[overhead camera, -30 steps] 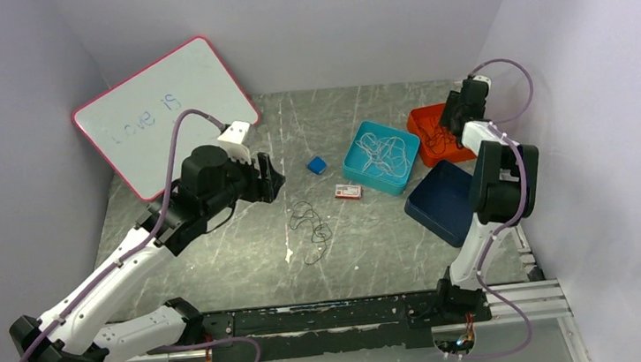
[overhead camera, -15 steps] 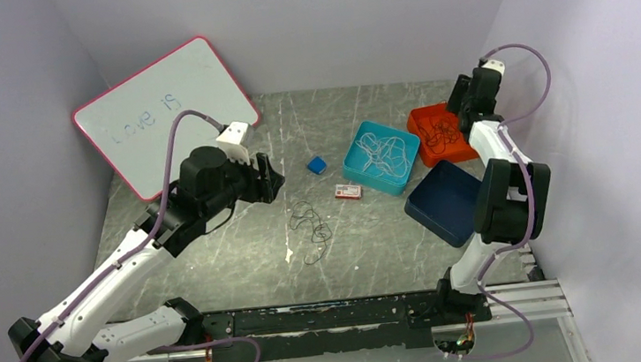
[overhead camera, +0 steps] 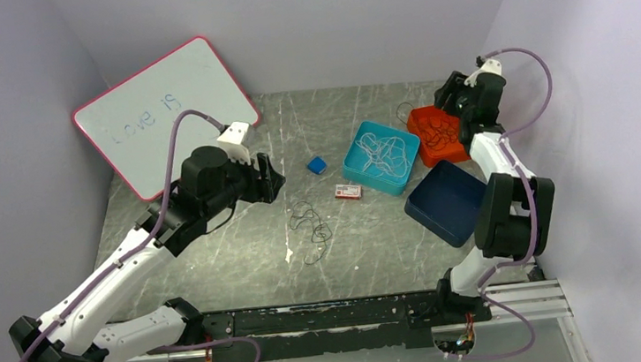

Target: Untangle the cables

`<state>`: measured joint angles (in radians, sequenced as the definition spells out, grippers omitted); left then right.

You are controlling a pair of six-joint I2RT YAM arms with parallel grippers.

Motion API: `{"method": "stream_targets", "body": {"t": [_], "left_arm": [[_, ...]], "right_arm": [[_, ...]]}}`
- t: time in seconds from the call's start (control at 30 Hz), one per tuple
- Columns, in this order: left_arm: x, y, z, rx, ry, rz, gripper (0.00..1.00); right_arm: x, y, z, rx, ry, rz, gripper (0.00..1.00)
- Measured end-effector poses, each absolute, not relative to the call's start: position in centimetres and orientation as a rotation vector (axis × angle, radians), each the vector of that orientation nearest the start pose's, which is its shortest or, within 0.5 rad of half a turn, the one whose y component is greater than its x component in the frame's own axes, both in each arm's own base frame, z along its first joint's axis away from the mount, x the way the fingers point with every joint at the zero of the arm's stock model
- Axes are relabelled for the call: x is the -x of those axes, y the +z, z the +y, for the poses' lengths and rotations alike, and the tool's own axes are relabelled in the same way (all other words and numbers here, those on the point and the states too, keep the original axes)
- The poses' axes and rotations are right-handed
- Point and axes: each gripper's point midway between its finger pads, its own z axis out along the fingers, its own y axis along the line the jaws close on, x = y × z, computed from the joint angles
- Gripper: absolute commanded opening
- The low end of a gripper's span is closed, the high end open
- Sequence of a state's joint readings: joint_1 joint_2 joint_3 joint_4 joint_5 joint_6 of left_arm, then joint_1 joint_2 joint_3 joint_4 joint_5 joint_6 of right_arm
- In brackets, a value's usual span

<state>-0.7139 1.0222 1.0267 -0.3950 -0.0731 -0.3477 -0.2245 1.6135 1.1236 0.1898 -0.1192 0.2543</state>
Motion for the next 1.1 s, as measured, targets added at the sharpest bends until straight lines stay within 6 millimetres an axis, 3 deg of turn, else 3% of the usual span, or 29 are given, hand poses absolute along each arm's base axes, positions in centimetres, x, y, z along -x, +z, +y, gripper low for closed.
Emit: {"method": "stream_targets", "body": {"t": [0.1,0.33,0.5,0.73,1.0,1.1], "left_arm": [[-25.9,26.7,-22.6,-0.319,-0.617,1.992,0.70],[-25.9,26.6,-22.7,-0.320,-0.615,1.996,0.70],[-25.9,26.6,-22.7,-0.320,-0.615,1.996,0.70],[-25.9,26.5,-22.7,-0.320,-0.614,1.998,0.70],[-25.9,26.5,-22.6,-0.320,-0.613,1.999,0.70],[-25.9,26.4,-22.5,-0.320,-0.610,2.004,0.70]], "right_arm": [[-50.9,21.2,-5.9,-0.290,0.248,1.809,0.59],[-53.3,18.5,-2.7,-0.219,0.348,1.906,0.59],[-54.1,16.9,-1.7,-0.178,0.328,1.983,0.60],[-55.5,16.3,-0.2,-0.130,0.324,2.025,0.59],[-56.0,13.9,5.2,-0.151,0.268,2.080,0.58],[-56.2,12.5,6.0,-0.181,0.209,2.104,0.58]]}}
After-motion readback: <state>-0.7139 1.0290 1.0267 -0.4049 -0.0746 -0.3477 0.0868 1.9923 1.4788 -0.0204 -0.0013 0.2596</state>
